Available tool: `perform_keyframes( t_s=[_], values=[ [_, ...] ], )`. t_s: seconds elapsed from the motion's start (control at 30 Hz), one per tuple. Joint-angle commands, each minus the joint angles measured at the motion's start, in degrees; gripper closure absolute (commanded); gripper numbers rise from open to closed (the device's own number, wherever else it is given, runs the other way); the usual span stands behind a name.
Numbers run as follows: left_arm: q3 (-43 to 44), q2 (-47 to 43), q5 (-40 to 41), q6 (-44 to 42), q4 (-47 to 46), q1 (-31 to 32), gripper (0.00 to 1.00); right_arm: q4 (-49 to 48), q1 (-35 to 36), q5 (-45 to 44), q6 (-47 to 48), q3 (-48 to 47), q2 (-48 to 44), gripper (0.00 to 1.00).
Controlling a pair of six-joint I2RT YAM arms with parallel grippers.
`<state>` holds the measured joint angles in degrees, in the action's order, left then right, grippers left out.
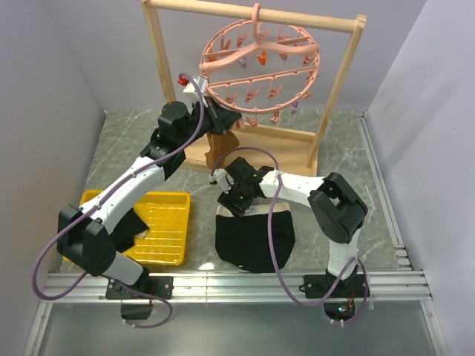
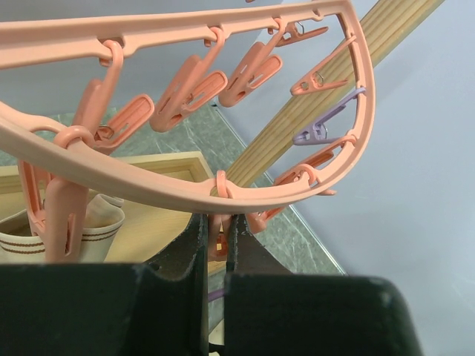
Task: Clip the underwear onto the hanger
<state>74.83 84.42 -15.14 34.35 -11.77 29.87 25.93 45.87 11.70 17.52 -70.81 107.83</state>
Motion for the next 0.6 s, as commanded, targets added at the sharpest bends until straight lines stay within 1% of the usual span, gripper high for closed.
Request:
perform_keyframes(
  t_s=[0.0,0.13,0.27,0.3,0.37,0.47,0.5,0.53,0.57],
  values=[
    [1.7,0.5,-0.9,0.6,-0.2,-0.1,1.0,0.9,0.1,0.2,0.8,-1.0,0.8,0.35],
    [1.5,0.6,-0.7,0.7,-0.3,-0.2,1.0,2.8,0.7,1.0,1.1,-0.6,2.2,0.36],
    [1.5,1.0,-0.8,1.2,-0.4,-0.2,1.0,4.6,1.4,1.3,1.8,-0.6,3.8,0.43],
    [1.7,1.1,-0.8,1.2,-0.5,-0.2,1.0,5.3,1.4,1.3,1.7,-0.7,4.1,0.49],
    [1.9,1.0,-0.7,1.2,-0.4,-0.2,1.0,6.5,1.5,1.4,2.0,-0.8,5.3,0.54],
    [2.1,1.0,-0.6,1.0,-0.3,-0.3,1.0,6.7,1.5,2.0,1.6,-0.2,5.5,0.68],
    [1.9,0.9,-0.8,1.0,-0.3,-0.4,1.0,6.3,1.5,2.0,1.7,0.7,5.0,0.79],
    [1.8,1.0,-0.7,1.1,-0.1,-0.6,1.0,5.8,1.5,2.2,1.7,1.2,4.4,0.84],
    [1.6,1.0,-0.8,1.2,-0.1,-0.6,1.0,4.4,1.3,2.2,1.8,1.8,2.6,0.96]
  ],
)
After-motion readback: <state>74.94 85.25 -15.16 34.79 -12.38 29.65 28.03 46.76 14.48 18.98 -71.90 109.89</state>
